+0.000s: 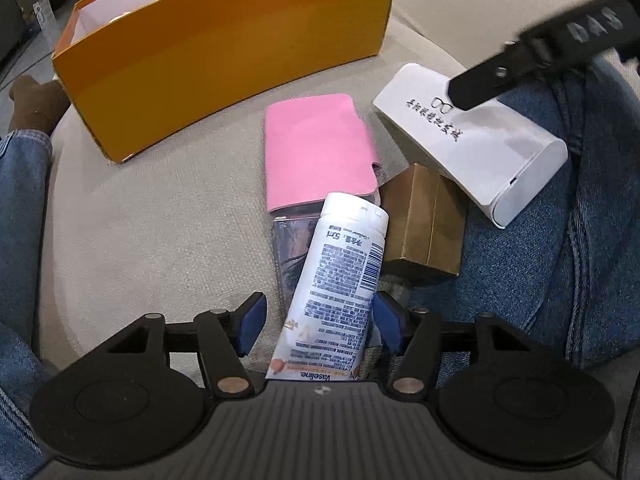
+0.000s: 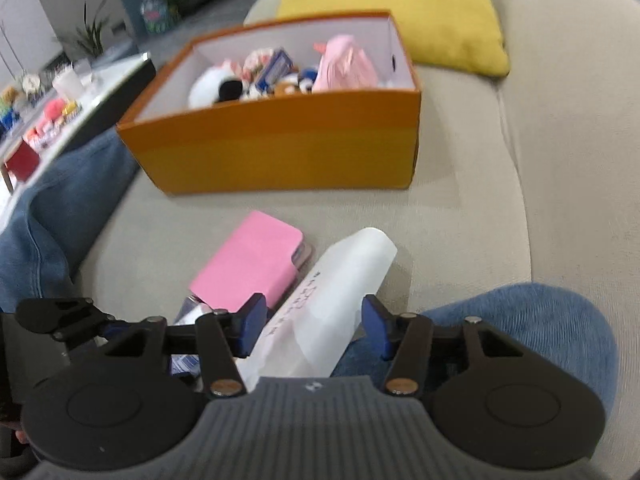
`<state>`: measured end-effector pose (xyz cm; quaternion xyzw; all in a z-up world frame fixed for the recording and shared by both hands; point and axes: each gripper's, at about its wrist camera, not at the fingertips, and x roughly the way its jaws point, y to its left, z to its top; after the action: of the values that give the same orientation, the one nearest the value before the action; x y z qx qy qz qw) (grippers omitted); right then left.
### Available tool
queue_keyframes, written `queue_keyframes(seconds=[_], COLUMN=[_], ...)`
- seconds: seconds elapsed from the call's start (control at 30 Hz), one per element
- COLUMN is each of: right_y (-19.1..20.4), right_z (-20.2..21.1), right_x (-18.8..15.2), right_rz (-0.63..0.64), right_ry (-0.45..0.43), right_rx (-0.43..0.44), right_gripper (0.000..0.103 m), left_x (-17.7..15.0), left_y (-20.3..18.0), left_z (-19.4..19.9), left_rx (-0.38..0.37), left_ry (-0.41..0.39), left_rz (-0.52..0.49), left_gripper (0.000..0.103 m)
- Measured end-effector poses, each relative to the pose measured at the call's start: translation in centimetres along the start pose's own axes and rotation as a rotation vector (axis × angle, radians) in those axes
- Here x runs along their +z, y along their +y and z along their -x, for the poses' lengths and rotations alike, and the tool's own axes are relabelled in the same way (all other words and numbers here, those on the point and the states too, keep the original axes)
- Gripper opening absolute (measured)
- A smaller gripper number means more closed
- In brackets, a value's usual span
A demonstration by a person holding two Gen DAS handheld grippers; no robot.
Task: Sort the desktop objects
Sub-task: 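Grasp the white lotion tube with the left tool while the right tool grasps a white tube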
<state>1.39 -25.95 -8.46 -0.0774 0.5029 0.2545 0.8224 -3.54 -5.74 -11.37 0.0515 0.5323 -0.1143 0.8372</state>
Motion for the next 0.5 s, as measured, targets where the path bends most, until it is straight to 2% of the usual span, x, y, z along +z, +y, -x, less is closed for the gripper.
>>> queue_keyframes(seconds=[0.1, 0.2, 0.3, 0.33, 0.4, 0.5], right_y=[0.3, -0.2, -0.5, -0.6, -0.8, -1.8], right_z=[-1.4, -3.3, -4.5, -4.9, -5.6, -7.5], right_x=[1.1, 2.3, 3.7, 4.0, 4.5, 4.5], right_rz=[0.036, 0.034, 0.028, 0.023, 0.022, -0.043], right_ry=[0.093, 0.207, 0.303, 0.332, 0.381, 0.450], right_rx=[-0.028, -0.029, -0.019, -0.013, 0.002, 0.042], right_gripper=[0.058, 0.063, 0.066, 0.067, 0.068, 0.070], left_x=[0.1, 0.1, 0.0, 0.0, -0.2, -0.3], left_y=[-0.8, -0.4, 0.7, 1.0, 1.5, 2.6], left_z=[-0.2, -0.1, 0.1, 0.0, -0.1, 0.0], left_rx=[0.027, 0.015, -0.006, -0.004, 0.020, -0.008], left_ry=[0.010, 0.017, 0.018, 0.022, 0.030, 0.033], left_rz=[-0.032, -0.009, 0.045, 0.059, 0.071, 0.121], left_gripper=[0.070, 0.066, 0.051, 0.042, 0.042, 0.043])
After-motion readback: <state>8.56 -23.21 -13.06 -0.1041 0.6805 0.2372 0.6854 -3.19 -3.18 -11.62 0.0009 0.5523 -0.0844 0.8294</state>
